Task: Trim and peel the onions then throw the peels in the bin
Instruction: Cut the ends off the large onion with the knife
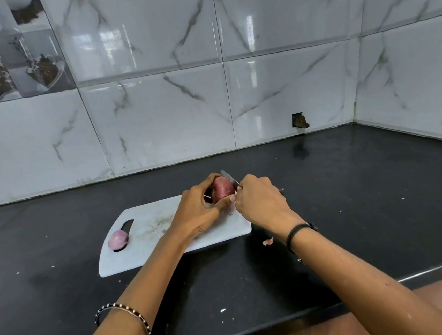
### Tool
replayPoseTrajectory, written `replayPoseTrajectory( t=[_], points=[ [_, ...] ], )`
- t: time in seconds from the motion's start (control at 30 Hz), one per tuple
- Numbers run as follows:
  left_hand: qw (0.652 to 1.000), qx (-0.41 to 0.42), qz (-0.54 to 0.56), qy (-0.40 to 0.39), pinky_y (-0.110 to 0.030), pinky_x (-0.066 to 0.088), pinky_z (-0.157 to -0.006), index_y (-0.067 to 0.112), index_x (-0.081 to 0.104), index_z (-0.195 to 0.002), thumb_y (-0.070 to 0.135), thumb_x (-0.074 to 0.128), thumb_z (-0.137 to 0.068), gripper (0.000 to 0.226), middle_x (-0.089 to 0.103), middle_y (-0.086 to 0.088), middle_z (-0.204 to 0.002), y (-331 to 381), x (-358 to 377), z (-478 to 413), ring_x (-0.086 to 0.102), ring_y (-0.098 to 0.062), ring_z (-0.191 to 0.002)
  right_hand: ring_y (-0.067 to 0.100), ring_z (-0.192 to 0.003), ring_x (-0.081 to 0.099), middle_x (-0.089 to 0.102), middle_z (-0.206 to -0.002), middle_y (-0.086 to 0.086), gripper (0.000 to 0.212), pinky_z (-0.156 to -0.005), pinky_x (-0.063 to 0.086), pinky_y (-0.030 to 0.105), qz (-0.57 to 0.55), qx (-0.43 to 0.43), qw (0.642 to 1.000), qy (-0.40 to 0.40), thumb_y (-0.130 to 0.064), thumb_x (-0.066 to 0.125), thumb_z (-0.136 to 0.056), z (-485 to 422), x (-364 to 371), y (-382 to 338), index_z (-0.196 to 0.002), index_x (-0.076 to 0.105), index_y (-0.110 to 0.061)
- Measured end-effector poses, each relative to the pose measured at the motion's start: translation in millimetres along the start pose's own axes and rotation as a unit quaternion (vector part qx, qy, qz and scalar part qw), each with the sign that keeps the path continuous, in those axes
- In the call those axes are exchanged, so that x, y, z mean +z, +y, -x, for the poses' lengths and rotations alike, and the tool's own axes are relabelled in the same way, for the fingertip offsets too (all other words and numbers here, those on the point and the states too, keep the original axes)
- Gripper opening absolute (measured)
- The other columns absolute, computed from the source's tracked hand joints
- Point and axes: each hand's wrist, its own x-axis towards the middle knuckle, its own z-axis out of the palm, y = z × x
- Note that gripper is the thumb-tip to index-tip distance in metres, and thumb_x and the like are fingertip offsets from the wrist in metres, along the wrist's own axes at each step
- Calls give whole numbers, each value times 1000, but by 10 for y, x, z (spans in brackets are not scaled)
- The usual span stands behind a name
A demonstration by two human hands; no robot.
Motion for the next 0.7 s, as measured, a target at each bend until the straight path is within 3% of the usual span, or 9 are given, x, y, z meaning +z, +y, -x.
replayPoseTrajectory(
  t=[0.07, 0.2, 0.4, 0.7],
  points=[
    [1000, -1, 4, -1, -1, 43, -70, 38, 57, -132, 57, 74, -85, 53, 71, 10, -106, 22, -9, 4, 67, -5, -92, 39, -110, 60, 57, -123, 18, 24, -90, 51, 44, 2, -1, 1000, 5, -21, 47, -104, 40, 23, 15, -119, 55, -4],
    [1000, 2, 21, -13, -5, 43, -69, 38, 60, -122, 53, 74, -87, 41, 72, 11, -102, 56, -25, 11, 67, -5, -90, 39, -109, 59, 55, -112, 15, 22, -79, 44, 38, 19, 0, 1000, 20, -21, 45, -105, 145, 68, 90, -116, 56, -6],
    [1000, -4, 26, -16, -11, 44, -75, 41, 60, -123, 55, 74, -86, 42, 72, 13, -101, 59, -23, 10, 67, -6, -92, 39, -117, 56, 55, -127, 18, 24, -80, 38, 36, 39, 3, 999, 13, -20, 47, -105, 40, 127, 29, -121, 53, -4],
    [999, -6, 36, -20, -16, 46, -74, 40, 61, -118, 55, 72, -87, 36, 73, 10, -102, 45, -32, 6, 68, -10, -91, 38, -114, 57, 56, -123, 18, 22, -78, 40, 36, 56, 3, 998, 17, -12, 43, -103, 122, 181, 69, -121, 54, -3]
  ],
)
